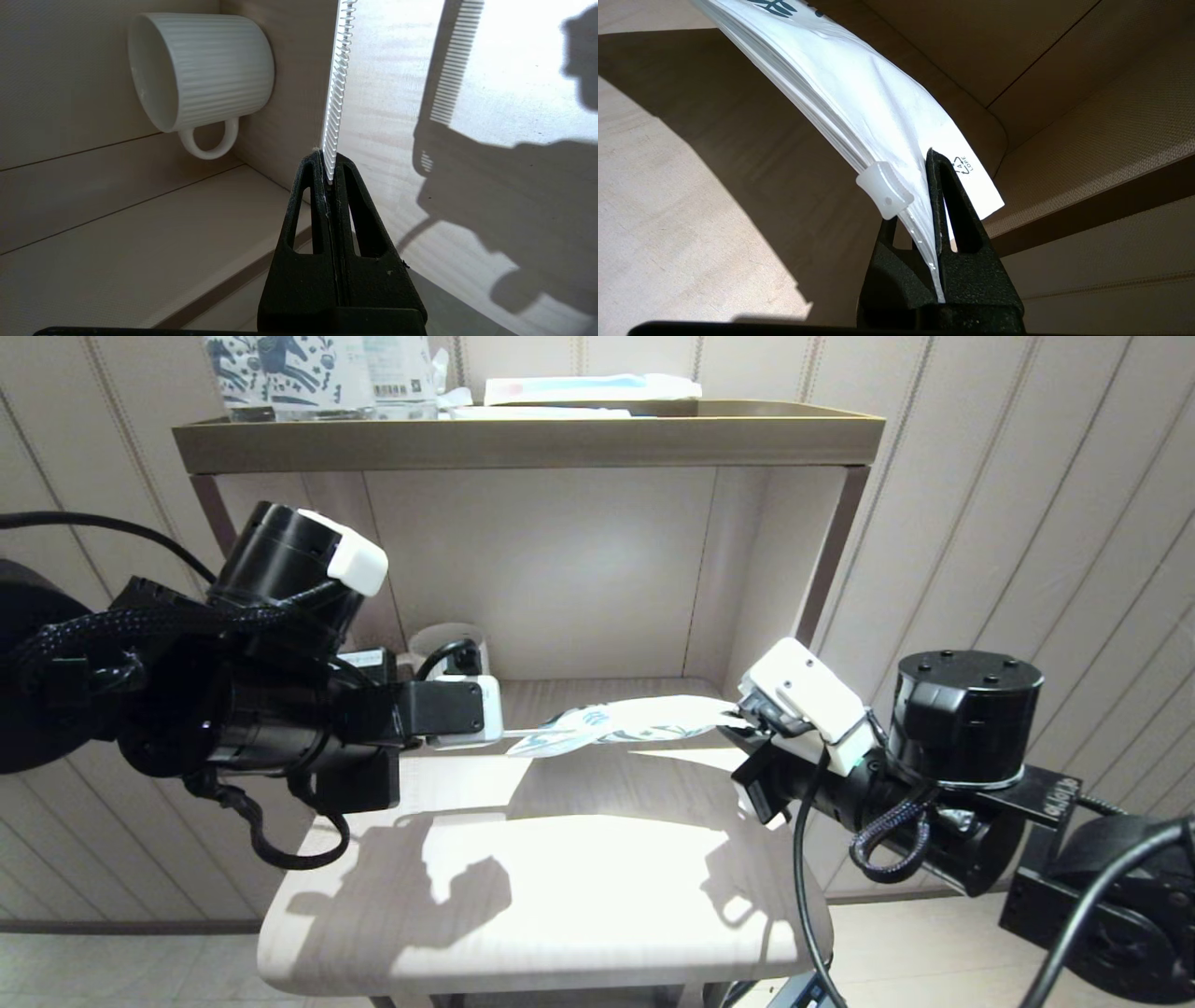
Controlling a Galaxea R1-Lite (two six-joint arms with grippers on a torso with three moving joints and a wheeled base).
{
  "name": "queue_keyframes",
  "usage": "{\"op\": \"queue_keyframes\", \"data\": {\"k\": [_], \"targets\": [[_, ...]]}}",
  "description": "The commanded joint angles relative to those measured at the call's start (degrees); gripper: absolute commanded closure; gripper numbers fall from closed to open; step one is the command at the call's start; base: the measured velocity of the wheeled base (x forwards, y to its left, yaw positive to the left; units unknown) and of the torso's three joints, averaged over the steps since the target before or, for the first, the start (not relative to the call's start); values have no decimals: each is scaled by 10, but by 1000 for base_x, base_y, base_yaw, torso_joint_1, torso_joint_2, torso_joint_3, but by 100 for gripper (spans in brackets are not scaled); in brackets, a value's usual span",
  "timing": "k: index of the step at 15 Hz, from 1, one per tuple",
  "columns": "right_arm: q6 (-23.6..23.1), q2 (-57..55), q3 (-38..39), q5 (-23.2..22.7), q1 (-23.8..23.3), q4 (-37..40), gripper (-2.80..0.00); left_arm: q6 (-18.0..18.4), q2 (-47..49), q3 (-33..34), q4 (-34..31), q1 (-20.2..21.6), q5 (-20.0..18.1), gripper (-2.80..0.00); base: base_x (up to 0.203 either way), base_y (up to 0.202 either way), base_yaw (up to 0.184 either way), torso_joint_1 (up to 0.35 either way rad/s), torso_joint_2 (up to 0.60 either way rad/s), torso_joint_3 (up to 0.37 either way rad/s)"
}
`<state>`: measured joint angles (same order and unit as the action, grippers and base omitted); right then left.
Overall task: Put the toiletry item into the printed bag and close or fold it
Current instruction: Place the comb into the storage bag
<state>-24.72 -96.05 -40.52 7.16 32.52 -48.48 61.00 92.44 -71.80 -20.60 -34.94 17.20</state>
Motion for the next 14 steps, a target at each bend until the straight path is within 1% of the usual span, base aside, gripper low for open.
{"op": "queue_keyframes", "data": {"k": [1, 9, 14], "targets": [[-2, -3, -1, 0, -1, -3, 0, 3, 3, 3, -1, 0, 1, 0, 0, 0, 0, 0, 0, 0], [-2, -2, 0, -4, -1, -3, 0, 4, 42, -11, 1, -5, 2, 0, 0, 0, 0, 0, 0, 0], [-2, -5, -2, -4, -1, -2, 0, 4, 8, -17, -5, -7, 3, 0, 0, 0, 0, 0, 0, 0]]}}
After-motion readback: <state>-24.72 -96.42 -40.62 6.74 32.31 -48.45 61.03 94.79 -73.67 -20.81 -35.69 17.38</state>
